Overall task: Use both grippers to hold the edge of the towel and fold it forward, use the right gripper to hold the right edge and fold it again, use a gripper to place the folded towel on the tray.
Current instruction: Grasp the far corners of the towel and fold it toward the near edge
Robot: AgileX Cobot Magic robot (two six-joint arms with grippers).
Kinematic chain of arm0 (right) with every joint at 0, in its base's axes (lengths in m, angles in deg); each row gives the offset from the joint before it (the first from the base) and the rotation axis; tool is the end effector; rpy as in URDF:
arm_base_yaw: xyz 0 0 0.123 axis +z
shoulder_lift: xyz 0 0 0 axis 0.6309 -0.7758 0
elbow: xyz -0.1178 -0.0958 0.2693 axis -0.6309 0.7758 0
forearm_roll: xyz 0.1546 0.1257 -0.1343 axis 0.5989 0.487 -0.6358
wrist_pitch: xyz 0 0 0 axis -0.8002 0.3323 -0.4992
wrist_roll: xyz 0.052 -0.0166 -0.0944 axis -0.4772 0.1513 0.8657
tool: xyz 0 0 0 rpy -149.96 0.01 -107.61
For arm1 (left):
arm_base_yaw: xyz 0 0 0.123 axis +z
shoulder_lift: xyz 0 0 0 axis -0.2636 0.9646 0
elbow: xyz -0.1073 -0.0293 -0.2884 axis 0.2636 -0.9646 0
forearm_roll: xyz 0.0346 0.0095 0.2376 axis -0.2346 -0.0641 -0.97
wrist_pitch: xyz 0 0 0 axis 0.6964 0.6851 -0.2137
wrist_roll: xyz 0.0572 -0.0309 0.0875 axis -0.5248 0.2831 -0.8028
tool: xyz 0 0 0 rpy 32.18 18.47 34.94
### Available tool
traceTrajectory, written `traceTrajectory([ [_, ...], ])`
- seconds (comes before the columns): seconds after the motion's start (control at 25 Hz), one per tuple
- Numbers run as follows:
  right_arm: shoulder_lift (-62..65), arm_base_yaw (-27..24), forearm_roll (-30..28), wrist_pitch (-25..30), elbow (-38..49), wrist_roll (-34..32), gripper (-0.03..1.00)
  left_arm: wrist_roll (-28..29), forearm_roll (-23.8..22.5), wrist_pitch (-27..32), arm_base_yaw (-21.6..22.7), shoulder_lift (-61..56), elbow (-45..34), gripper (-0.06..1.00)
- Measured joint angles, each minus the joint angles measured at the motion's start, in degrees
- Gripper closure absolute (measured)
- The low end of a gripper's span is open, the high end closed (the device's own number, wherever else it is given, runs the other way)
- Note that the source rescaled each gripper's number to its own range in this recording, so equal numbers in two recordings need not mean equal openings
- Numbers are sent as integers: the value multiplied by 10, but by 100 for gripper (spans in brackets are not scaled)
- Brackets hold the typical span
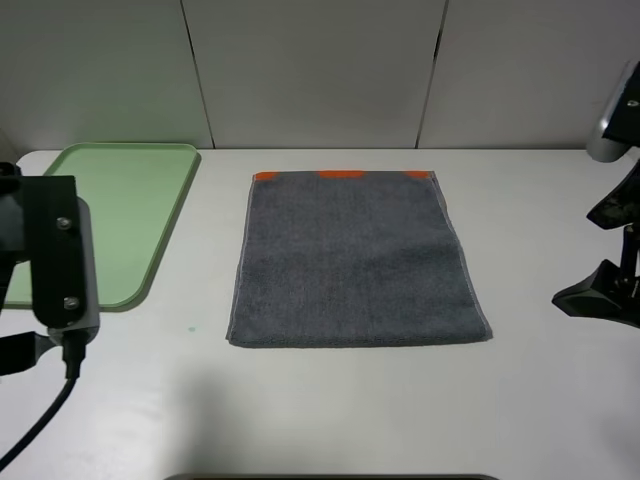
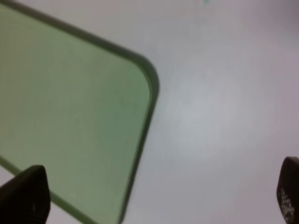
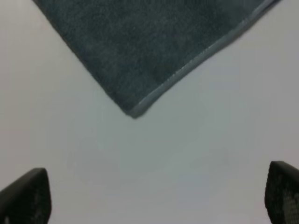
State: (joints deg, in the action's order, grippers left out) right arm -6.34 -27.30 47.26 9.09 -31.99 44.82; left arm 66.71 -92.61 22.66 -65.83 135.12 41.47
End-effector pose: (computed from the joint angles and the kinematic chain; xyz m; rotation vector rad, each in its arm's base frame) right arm 0.1602 0.0438 0.2758 -1.2842 2.3341 -0.0621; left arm 0.1316 -0.0913 0.2651 1.6405 2.0190 0.4440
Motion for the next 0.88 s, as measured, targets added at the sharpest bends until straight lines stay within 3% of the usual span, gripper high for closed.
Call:
traceTrajectory([
  [0.52,-103,0,-1,-47,0,45,-3,8,-49,-175,0,180,1,-4],
  [0.72,-133,0,-1,-60,0,64,-3,70,-119,-245,0,287,16,-4],
  [0.88,-150,0,-1,-77,0,66,-3,96,-159,-255,0,348,57,-4],
])
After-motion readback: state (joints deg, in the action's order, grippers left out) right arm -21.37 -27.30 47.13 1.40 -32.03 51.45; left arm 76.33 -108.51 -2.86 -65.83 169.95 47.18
